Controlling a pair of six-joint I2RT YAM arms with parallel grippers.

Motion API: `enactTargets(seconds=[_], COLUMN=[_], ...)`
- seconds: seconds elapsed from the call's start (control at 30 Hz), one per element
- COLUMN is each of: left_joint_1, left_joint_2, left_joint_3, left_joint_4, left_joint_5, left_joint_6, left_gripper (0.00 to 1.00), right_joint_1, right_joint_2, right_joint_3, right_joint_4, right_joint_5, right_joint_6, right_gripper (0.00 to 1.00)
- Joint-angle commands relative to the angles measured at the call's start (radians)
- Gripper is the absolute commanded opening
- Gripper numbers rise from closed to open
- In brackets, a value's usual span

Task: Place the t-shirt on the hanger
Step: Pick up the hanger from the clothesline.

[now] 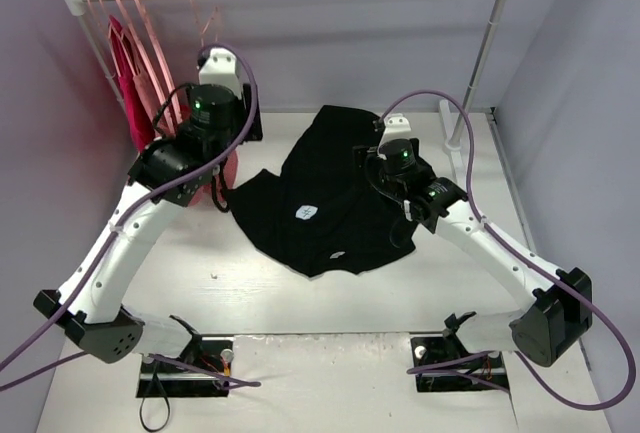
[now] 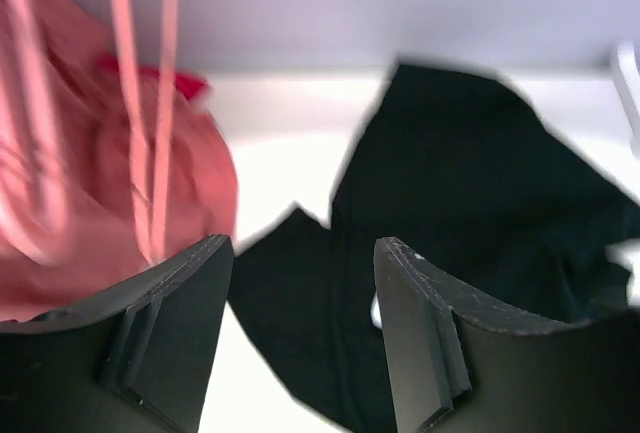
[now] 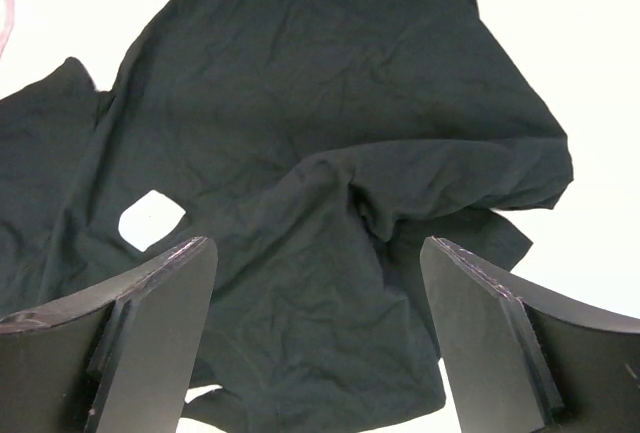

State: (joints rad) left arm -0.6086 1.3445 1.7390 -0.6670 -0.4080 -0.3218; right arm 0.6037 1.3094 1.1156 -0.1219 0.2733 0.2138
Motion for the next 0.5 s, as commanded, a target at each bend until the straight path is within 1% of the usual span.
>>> enactTargets(seconds=[0.0, 0.03, 0.17, 0.3, 0.47], left_joint_1=[0.05, 0.087, 0.148, 0.204, 0.27], left_joint_2=[0.082, 0.1, 0.175, 0.223, 0.295], left_joint_3=[0.12, 0.141, 0.214, 0.247, 0.286], left_joint_4=[0.038, 0.044, 0.127, 0.19, 0.202], left_joint_5=[-0.061, -0.055, -0.058, -0.046, -0.031], left_joint_6=[0.118, 0.137, 0.204, 0.217, 0.221], left_gripper=[0.58, 0.58, 0.58, 0.58, 0.58], right_joint_1=[0.002, 0.001, 0.002, 0.002, 0.002], right_joint_2=[-0.036, -0.044, -0.064, -0.075, -0.087], right_joint_3=[-0.005, -0.008, -0.034, -0.057, -0.077], right_joint_4=[0.054, 0.053, 0.059, 0.065, 0.065], right_joint_5=[-0.049, -0.052, -0.077, -0.108, -0.129], right_joint_6=[-0.01, -0.01, -0.011, -0.014, -0.027], right_gripper=[0.86, 0.87, 0.88, 0.88, 0.88])
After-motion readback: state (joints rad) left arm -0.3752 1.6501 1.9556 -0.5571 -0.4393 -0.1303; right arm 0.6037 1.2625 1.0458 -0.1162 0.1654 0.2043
